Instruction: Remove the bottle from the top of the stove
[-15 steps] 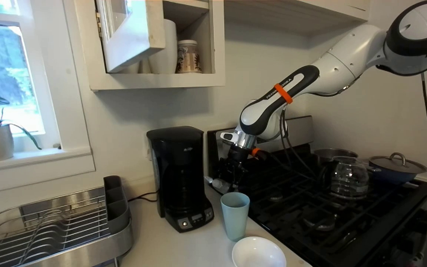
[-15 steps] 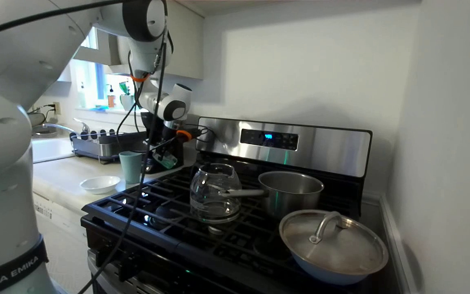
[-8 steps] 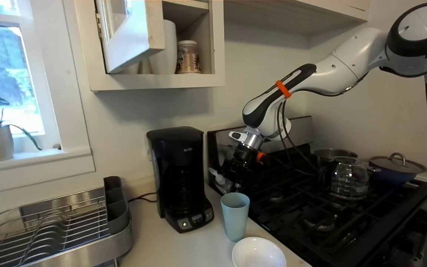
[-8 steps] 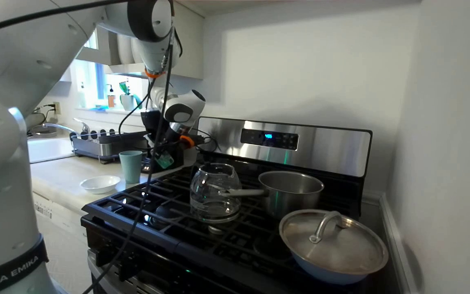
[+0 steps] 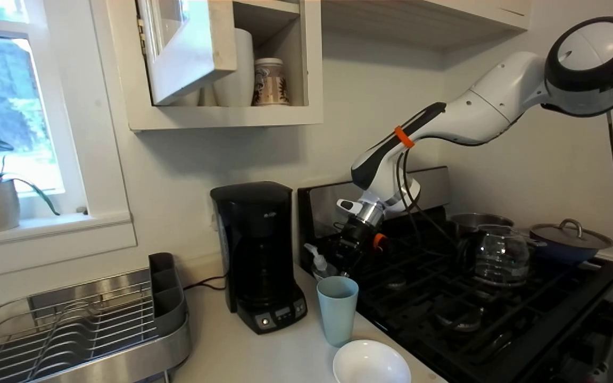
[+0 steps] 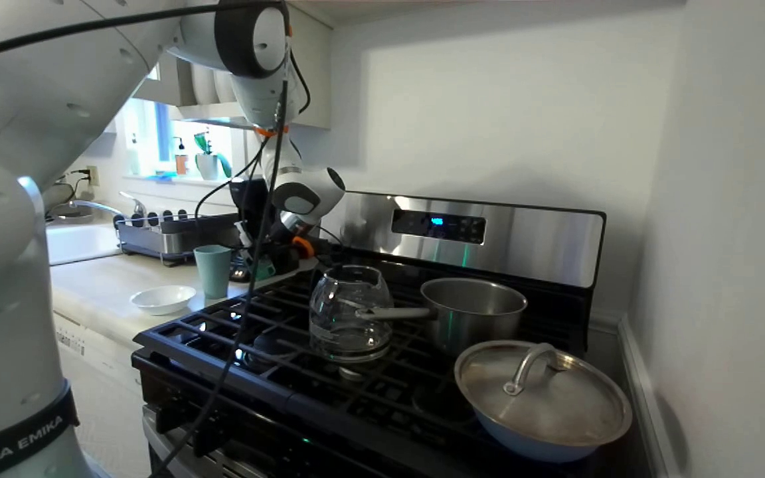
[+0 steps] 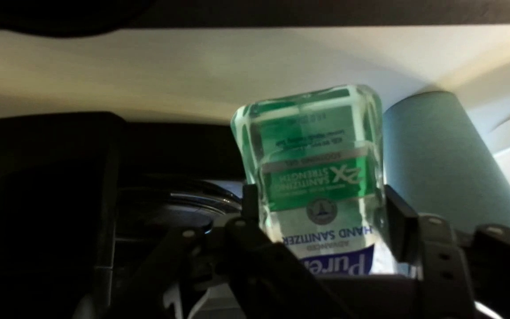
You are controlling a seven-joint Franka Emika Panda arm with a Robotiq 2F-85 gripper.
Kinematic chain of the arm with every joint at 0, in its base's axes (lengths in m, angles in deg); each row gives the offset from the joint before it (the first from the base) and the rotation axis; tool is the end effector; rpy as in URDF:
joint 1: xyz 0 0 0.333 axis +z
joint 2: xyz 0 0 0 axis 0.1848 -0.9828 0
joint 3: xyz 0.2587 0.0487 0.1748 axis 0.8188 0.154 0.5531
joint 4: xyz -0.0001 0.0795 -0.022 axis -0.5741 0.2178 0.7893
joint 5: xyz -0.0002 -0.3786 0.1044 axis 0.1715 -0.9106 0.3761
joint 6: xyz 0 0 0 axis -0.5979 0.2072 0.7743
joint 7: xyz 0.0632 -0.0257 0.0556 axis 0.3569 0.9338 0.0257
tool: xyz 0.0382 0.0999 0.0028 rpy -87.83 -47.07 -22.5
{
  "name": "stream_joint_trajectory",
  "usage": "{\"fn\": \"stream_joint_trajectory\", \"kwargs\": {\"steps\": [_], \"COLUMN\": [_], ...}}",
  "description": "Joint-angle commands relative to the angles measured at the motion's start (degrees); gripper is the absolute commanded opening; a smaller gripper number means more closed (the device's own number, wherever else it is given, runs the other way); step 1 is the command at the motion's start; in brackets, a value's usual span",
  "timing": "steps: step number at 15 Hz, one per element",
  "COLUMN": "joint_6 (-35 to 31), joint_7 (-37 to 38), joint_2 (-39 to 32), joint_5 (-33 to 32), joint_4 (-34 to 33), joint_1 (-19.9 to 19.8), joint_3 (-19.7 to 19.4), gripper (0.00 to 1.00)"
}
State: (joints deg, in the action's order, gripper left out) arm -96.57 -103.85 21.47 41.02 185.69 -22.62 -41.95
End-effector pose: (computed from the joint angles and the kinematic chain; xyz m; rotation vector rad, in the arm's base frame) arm 0.6072 0.1808 0.2210 -1.7098 -1.7630 -0.6451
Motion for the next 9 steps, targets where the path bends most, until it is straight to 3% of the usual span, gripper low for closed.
{"fn": "stream_joint_trajectory", "kwargs": {"steps": [1,9], "joint_6": [1.9,2.2], "joint_7": [-4.0,-14.5], "joint_2": [-1.4,-1.9], "joint_5": [6.5,23.0], "joint_4": [-1.6,-2.0], "joint_1": [2.6,6.2], "joint_3": [-2.9,-7.2], "gripper": [0.4,0.4]}}
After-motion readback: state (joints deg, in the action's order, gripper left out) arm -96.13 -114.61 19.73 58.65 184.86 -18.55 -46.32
